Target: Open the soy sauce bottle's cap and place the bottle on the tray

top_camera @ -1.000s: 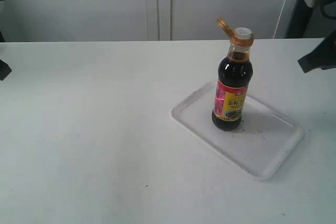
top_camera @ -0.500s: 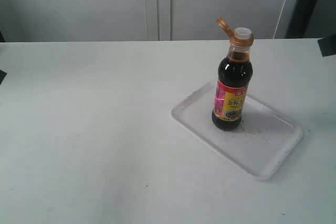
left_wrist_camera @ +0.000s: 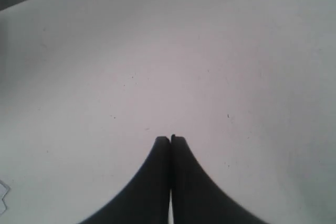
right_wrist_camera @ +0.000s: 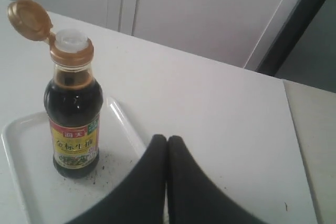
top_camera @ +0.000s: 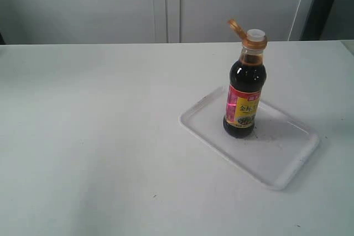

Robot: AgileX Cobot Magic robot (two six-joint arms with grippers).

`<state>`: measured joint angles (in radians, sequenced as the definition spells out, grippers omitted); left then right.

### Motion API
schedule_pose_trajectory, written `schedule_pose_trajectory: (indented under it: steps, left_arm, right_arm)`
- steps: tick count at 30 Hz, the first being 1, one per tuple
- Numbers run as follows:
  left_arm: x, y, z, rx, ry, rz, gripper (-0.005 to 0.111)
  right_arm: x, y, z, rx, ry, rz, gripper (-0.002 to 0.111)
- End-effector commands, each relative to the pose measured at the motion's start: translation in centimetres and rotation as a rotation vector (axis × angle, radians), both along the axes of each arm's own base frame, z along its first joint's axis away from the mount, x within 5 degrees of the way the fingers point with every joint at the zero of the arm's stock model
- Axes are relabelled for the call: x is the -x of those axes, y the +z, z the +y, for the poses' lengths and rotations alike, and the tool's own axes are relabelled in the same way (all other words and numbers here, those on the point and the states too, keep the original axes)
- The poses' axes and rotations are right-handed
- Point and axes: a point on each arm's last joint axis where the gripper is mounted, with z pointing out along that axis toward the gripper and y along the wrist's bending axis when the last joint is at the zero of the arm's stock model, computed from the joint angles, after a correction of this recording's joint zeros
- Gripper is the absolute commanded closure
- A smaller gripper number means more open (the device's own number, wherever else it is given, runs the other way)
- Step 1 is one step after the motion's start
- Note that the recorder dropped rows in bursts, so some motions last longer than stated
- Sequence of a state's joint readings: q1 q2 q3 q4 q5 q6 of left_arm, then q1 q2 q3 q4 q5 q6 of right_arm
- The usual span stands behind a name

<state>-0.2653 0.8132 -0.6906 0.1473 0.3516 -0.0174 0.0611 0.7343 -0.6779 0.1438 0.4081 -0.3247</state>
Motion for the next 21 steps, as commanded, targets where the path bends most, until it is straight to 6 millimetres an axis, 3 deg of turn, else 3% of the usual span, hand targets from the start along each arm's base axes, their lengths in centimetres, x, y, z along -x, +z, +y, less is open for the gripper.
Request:
schedule_pose_trajectory:
  steps: [1,11,21]
  left_arm:
    - [1.8,-0.4,0.4,0.052,0.004,-0.115,0.107]
    - [5.2,-1.9,1.3,0.133,0.018,-0.244,0.107]
    - [7.9,-2.5,1.9,0.233,0.017,-0.417,0.107]
  right_arm:
    - [1.1,-1.3,-0.1,-0.020,-0.008,-0.065,0.108]
    - [3.5,-3.5,-0.2,-0.066,-0.021,-0.124,0.108]
    - [6.7,-4.5,-0.4,-0.134,-0.031,-0.274,0.108]
